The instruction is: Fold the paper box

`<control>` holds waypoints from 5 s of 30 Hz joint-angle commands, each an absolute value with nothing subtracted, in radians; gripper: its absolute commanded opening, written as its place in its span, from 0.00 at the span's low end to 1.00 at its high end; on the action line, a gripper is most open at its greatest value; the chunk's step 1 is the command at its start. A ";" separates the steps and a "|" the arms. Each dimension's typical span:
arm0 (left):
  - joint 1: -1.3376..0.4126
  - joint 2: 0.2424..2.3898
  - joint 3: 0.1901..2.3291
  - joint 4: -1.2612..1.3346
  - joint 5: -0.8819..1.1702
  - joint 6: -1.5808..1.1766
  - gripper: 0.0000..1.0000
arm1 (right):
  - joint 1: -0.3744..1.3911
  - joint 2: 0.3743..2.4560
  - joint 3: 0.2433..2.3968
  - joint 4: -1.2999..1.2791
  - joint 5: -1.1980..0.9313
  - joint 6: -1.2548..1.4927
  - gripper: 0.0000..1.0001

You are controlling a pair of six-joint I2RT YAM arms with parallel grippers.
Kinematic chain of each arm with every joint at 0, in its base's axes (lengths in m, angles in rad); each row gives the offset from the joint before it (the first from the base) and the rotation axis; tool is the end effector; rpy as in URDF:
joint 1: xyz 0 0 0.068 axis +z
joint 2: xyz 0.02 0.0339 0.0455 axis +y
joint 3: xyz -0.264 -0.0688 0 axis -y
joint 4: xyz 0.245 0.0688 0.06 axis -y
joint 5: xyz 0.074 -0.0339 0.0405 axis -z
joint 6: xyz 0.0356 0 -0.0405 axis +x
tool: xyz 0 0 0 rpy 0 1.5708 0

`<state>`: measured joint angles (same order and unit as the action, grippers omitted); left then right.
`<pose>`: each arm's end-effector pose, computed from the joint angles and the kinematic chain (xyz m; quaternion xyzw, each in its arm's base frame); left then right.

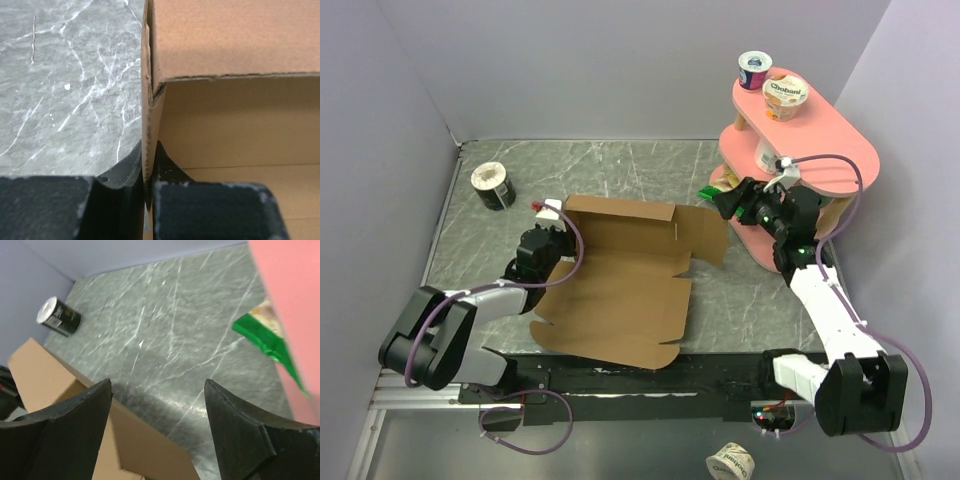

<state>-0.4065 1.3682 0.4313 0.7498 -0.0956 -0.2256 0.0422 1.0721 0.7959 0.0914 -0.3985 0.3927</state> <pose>0.2474 -0.1028 0.1899 0.0391 0.7688 -0.1631 0.6171 0.2500 0.0244 0.3166 0.0070 0.7646 0.2838 0.5786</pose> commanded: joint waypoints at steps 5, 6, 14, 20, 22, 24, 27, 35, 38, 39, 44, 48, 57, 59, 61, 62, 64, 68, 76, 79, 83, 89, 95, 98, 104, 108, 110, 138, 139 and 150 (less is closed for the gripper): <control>-0.399 1.279 0.403 0.805 -0.104 -0.267 0.10 | 0.035 1.123 0.749 0.175 -0.440 0.472 0.77; -0.397 1.273 0.402 0.807 -0.104 -0.267 0.10 | 0.035 1.120 0.743 0.175 -0.419 0.472 0.76; -0.394 1.154 0.371 0.738 -0.149 -0.282 0.12 | 0.170 1.051 0.768 0.091 -0.193 0.301 0.69; -0.364 1.072 0.351 0.663 -0.178 -0.320 0.12 | 0.247 1.058 0.882 0.008 -0.144 0.235 0.72; -0.347 1.027 0.338 0.652 -0.161 -0.333 0.12 | 0.252 1.093 0.940 -0.036 -0.164 0.219 0.72; -0.327 0.996 0.327 0.627 -0.147 -0.347 0.12 | 0.250 1.132 1.003 -0.057 -0.225 0.193 0.73; -0.311 0.950 0.328 0.589 -0.135 -0.362 0.13 | 0.253 1.225 1.067 -0.075 -0.296 0.181 0.73; -0.299 0.948 0.365 0.520 -0.147 -0.394 0.12 | 0.334 1.310 1.048 0.042 -0.333 0.261 0.73; -0.298 0.979 0.388 0.489 -0.178 -0.403 0.11 | 0.362 1.287 0.996 0.074 -0.279 0.337 0.75; -0.298 0.985 0.394 0.485 -0.186 -0.405 0.11 | 0.385 1.269 0.970 0.081 -0.241 0.363 0.75; -0.299 1.005 0.399 0.515 -0.189 -0.422 0.12 | 0.471 1.259 0.876 0.136 -0.034 0.520 0.74; -0.317 1.037 0.397 0.549 -0.182 -0.417 0.11 | 0.544 1.273 0.810 0.210 0.141 0.641 0.74; -0.344 1.088 0.373 0.586 -0.156 -0.407 0.13 | 0.601 1.365 0.779 0.408 0.030 0.637 0.79; -0.342 1.095 0.390 0.554 -0.140 -0.396 0.14 | 0.600 1.377 0.756 0.465 -0.030 0.598 0.82; -0.342 1.114 0.411 0.520 -0.129 -0.391 0.14 | 0.600 1.393 0.733 0.549 -0.119 0.578 0.82; -0.341 1.118 0.416 0.511 -0.127 -0.388 0.14 | 0.601 1.396 0.710 0.573 -0.139 0.577 0.83; -0.339 1.123 0.420 0.502 -0.126 -0.391 0.14 | 0.595 1.401 0.683 0.650 -0.211 0.571 0.83; -0.322 1.129 0.442 0.450 -0.124 -0.397 0.14 | 0.595 1.385 0.617 0.728 -0.273 0.552 0.83; -0.282 1.120 0.454 0.426 -0.011 -0.374 0.14 | 0.588 1.330 0.551 0.845 -0.420 0.546 0.75; -0.273 1.115 0.448 0.430 -0.009 -0.377 0.14 | 0.584 1.302 0.534 0.887 -0.472 0.571 0.74; -0.262 1.120 0.449 0.426 0.020 -0.385 0.14 | 0.583 1.260 0.514 0.922 -0.526 0.592 0.74; -0.253 1.112 0.445 0.440 0.038 -0.391 0.14 | 0.584 1.250 0.514 0.945 -0.584 0.626 0.73; -0.252 1.089 0.425 0.465 0.066 -0.379 0.14 | 0.586 1.259 0.509 0.841 -0.480 0.529 0.74; -0.253 1.078 0.414 0.480 0.084 -0.365 0.14 | 0.586 1.252 0.531 0.744 -0.404 0.462 0.75; -0.252 1.069 0.399 0.500 0.127 -0.328 0.14 | 0.584 1.256 0.586 0.644 -0.192 0.319 0.82; -0.252 1.072 0.403 0.499 0.158 -0.298 0.13 | 0.583 1.288 0.618 0.620 -0.129 0.236 0.88; -0.252 1.083 0.411 0.489 0.173 -0.288 0.14 | 0.581 1.307 0.640 0.611 -0.106 0.215 0.89; -0.261 1.101 0.431 0.463 0.212 -0.245 0.14 | 0.537 1.416 0.762 0.614 -0.267 -0.092 1.00; -0.261 1.103 0.433 0.463 0.212 -0.245 0.14 | 0.537 1.416 0.764 0.611 -0.293 -0.092 1.00; -0.262 1.101 0.431 0.465 0.216 -0.242 0.14 | 0.514 1.436 0.818 0.539 -0.327 -0.074 1.00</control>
